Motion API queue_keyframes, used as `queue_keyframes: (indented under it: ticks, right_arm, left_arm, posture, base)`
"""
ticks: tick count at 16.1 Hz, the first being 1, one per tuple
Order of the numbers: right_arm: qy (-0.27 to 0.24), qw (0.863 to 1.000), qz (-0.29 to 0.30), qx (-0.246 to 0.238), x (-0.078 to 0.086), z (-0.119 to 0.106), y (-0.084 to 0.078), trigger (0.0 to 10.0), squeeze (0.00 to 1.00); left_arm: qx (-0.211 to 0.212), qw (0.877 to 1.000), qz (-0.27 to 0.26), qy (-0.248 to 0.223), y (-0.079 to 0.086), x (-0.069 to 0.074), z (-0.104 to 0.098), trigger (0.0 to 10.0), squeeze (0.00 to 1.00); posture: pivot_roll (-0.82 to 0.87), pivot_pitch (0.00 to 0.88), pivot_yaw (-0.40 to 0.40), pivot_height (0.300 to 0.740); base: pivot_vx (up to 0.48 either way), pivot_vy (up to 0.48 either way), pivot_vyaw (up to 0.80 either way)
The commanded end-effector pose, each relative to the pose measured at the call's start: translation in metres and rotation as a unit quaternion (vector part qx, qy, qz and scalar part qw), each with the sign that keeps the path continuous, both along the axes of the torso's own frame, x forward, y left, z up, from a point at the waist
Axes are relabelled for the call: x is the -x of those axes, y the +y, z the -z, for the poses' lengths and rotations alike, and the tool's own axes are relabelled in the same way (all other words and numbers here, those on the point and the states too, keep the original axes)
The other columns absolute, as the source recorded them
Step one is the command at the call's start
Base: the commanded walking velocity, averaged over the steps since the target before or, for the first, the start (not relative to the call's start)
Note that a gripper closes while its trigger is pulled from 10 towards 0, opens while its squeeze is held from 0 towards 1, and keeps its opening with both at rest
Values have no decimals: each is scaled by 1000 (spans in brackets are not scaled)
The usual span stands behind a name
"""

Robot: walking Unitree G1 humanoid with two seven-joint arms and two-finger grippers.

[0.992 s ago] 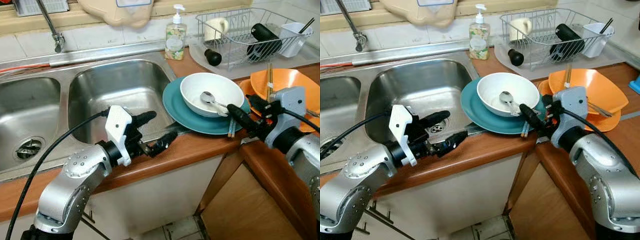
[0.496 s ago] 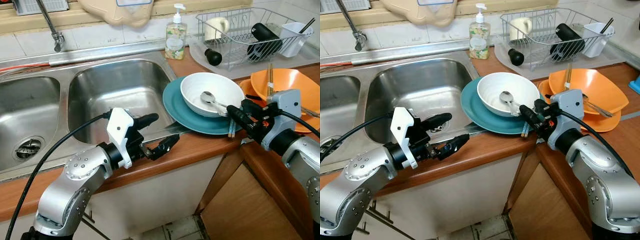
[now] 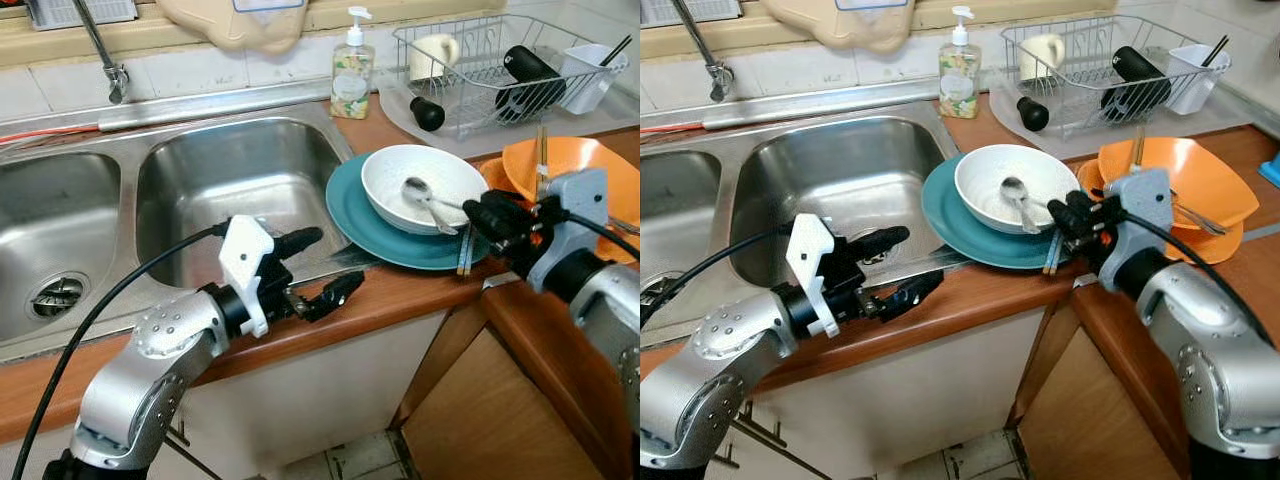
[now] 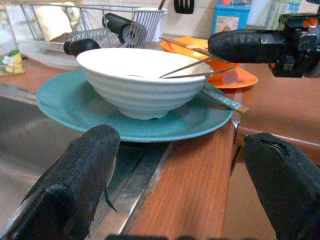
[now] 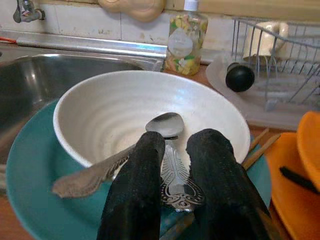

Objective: Kitchen organization

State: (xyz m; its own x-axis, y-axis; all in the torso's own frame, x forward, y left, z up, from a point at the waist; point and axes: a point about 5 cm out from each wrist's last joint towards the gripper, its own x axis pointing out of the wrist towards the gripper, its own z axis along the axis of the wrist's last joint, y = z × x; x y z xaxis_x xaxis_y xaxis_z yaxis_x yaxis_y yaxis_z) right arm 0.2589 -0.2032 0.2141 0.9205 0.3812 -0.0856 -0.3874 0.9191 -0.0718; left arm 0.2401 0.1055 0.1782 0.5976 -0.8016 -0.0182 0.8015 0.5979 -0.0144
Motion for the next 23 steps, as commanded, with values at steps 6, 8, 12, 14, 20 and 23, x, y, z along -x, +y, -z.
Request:
queue_keyframes:
  ticks: [6,8,12,14,20,23]
  right_arm:
    - [-65,998,-9,-3,-6,-31,3,0,0]
    - [-73,997,-34,3,-9,-38,15,0,0]
    - [-45,997,-33,50,-13,-26,18,0,0]
    - [-40,997,-23,58,-11,-25,14,0,0]
    - [-83,995,-58,22,-18,-47,31,0,0]
    - [-85,993,-80,13,-19,-49,41,0,0]
  left_arm:
    - [-38,997,-24,-62,-1,-11,-13,10000,0]
    - [-45,993,-40,-103,-1,-20,-24,10000,0]
    - [-70,990,-31,-121,-5,-23,-24,10000,0]
    - [-74,989,-29,-123,-6,-22,-24,10000,0]
    - [-122,969,-34,-212,-12,-39,-37,10000,0]
    - [-150,958,-37,-241,-13,-46,-38,10000,0]
  posture:
    - [-87,0,42,740]
    - [-89,0,46,740]
    - [-88,0,50,740]
    - [-90,0,57,740]
    - [-97,0,70,740]
    - [-92,0,72,740]
  base:
    - [0,0,0]
    - [0,0,0]
    - [0,0,0]
    - [0,0,0]
    - [0,0,0]
    - [0,0,0]
